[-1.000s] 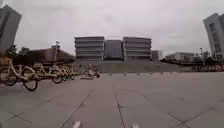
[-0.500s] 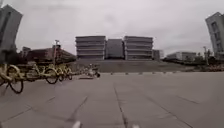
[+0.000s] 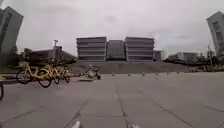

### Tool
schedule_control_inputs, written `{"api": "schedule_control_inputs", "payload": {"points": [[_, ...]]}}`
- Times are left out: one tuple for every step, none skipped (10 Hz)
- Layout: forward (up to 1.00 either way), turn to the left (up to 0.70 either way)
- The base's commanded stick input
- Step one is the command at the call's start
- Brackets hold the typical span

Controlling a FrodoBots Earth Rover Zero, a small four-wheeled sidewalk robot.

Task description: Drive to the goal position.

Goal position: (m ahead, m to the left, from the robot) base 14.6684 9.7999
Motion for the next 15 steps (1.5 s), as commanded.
{"api": "schedule_control_inputs", "payload": {"points": [[1.0,0.0],[1.0,-0.01],[1.0,-0.08],[1.0,-0.18],[1.0,-0.28],[1.0,-0.31],[1.0,-0.17],[1.0,-0.06],[1.0,0.0],[1.0,0.0],[1.0,0.0],[1.0,0.0],[1.0,0.0],[1.0,0.0],[1.0,0.0]]}}
